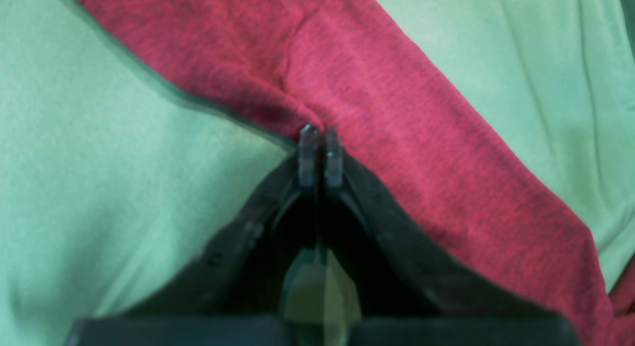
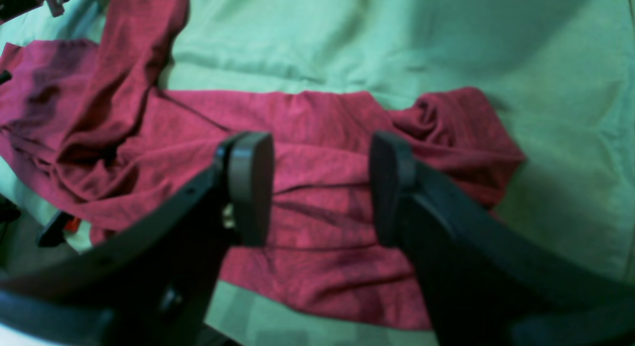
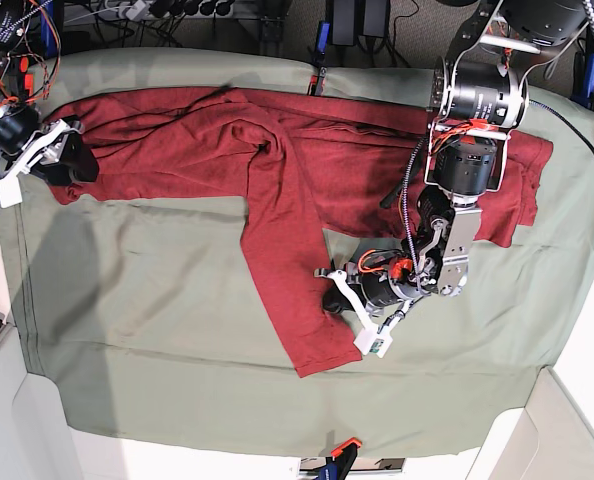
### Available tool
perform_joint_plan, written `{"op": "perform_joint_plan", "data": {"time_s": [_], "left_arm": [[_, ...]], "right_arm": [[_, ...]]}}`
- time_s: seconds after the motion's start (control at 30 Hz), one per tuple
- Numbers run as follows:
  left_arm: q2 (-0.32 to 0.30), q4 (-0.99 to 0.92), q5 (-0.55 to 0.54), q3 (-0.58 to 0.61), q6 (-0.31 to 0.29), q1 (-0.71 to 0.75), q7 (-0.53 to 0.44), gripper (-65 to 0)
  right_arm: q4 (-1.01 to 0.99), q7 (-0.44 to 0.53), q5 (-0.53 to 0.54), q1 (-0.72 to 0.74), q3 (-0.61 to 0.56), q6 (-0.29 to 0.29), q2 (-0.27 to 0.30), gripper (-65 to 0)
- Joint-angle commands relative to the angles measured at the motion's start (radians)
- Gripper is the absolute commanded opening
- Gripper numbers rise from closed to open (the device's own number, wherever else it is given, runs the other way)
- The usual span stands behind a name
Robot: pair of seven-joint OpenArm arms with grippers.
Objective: Fold the T-shirt properly
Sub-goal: 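Grasp the other sleeve with the left gripper and fold it over, then release the sleeve and move the left gripper to the shirt's edge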
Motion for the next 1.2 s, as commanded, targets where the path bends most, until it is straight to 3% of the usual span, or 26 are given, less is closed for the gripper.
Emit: {"op": "perform_joint_plan", "data": {"time_s": [0.0, 0.17, 0.3, 0.43, 0.53, 0.7, 0.9, 1.17], "left_arm": [[-0.023, 0.025, -0.003, -0.003, -0.012, -0.027, 0.04, -65.0], [-0.122, 0.233, -0.192, -0.003, -0.127, 0.018, 0.219, -65.0], [-0.242, 0.526, -0.317, -0.012, -0.129, 0.13, 0.288, -65.0], [-0.369, 0.72, -0.326, -0.016, -0.129, 0.246, 0.323, -65.0], [-0.43, 0.789, -0.327, -0.064, -0.121, 0.339, 0.328, -65.0], [-0.465, 0.891, -0.358, -0.263, -0.119, 0.514, 0.353, -65.0], [-0.457, 0.989, -0.447, -0.499, -0.151, 0.735, 0.36, -65.0], [-0.445, 1.011, -0.459, -0.609, -0.151, 0.869, 0.36, -65.0]], "right_arm": [[0.016, 0.024, 0.018, 0.009, 0.005, -0.004, 0.014, -34.0], [0.016, 0.028, 0.018, 0.008, 0.005, -0.003, 0.014, -34.0], [0.016, 0.062, 0.018, 0.009, 0.005, -0.003, 0.014, -34.0], [0.016, 0.078, 0.014, 0.008, 0.005, -0.003, 0.014, -34.0], [0.016, 0.08, 0.003, 0.009, 0.005, -0.003, 0.015, -34.0], [0.016, 0.083, 0.003, 0.008, 0.005, -0.003, 0.014, -34.0], [0.016, 0.09, 0.003, 0.009, 0.005, -0.003, 0.014, -34.0], [0.016, 0.089, 0.004, 0.009, 0.005, -0.003, 0.014, -34.0]]}}
